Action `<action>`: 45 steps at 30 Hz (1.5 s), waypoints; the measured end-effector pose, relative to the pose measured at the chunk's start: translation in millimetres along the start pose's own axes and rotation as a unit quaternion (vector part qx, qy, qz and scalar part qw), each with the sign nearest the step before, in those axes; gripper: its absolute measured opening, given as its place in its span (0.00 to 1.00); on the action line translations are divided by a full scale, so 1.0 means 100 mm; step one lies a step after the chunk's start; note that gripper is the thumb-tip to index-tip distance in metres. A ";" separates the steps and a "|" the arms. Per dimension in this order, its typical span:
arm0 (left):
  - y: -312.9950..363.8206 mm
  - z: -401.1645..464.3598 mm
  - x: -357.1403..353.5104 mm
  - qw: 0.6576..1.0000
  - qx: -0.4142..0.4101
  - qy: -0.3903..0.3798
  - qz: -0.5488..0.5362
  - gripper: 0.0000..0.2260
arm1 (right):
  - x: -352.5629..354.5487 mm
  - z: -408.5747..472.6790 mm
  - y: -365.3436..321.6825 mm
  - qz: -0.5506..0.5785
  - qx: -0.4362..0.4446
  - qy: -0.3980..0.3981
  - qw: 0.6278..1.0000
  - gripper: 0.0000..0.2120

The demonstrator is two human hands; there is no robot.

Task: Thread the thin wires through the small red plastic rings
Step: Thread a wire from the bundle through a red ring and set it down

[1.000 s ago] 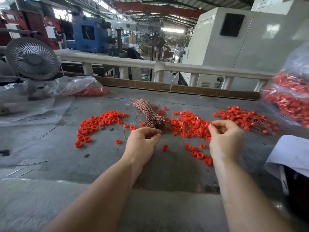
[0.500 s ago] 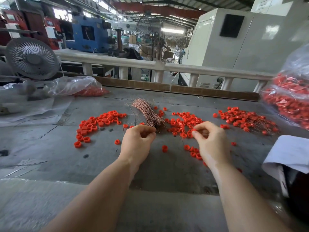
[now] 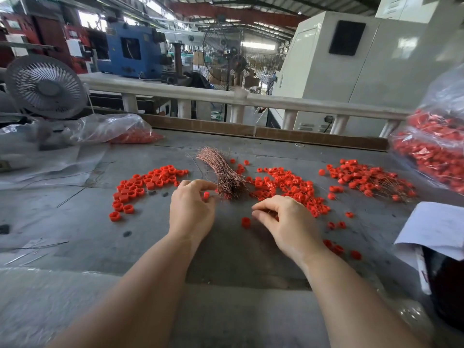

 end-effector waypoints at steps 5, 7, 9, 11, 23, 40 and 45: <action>-0.04 0.03 -0.07 0.994 -0.015 -0.036 0.103 0.20 | 0.06 0.02 0.02 0.007 -0.008 0.037 0.999 0.06; -0.05 0.04 -0.16 0.984 -0.014 -0.082 0.157 0.25 | 0.04 0.01 0.03 0.000 -0.010 0.024 1.000 0.05; -0.03 0.04 -0.24 0.971 -0.026 -0.121 0.204 0.28 | -0.01 0.01 0.02 -0.011 -0.008 0.005 1.000 0.05; -0.01 0.04 -0.28 0.966 -0.043 -0.132 0.220 0.28 | -0.04 0.00 0.00 -0.019 -0.003 -0.010 1.000 0.05; -0.02 0.04 -0.09 0.994 -0.027 -0.041 0.093 0.12 | -0.08 -0.01 -0.09 0.013 0.021 -0.038 0.999 0.04; 0.10 -0.06 -0.17 0.995 -0.047 -0.088 -0.001 0.17 | 0.11 0.02 0.17 -0.039 -0.084 0.068 0.993 0.07; 0.13 -0.10 -0.30 0.985 -0.065 -0.143 0.070 0.18 | 0.08 0.02 0.17 -0.045 -0.086 0.057 0.994 0.07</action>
Point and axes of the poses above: each hand's wrist, its own z-axis towards the middle knuckle, its own x-axis out of the back of the hand, y = z × x, the point moved 8 cm from there along z, towards the middle knuckle, and after that the axes turned 3 degrees about -y, right-handed, at the moved point
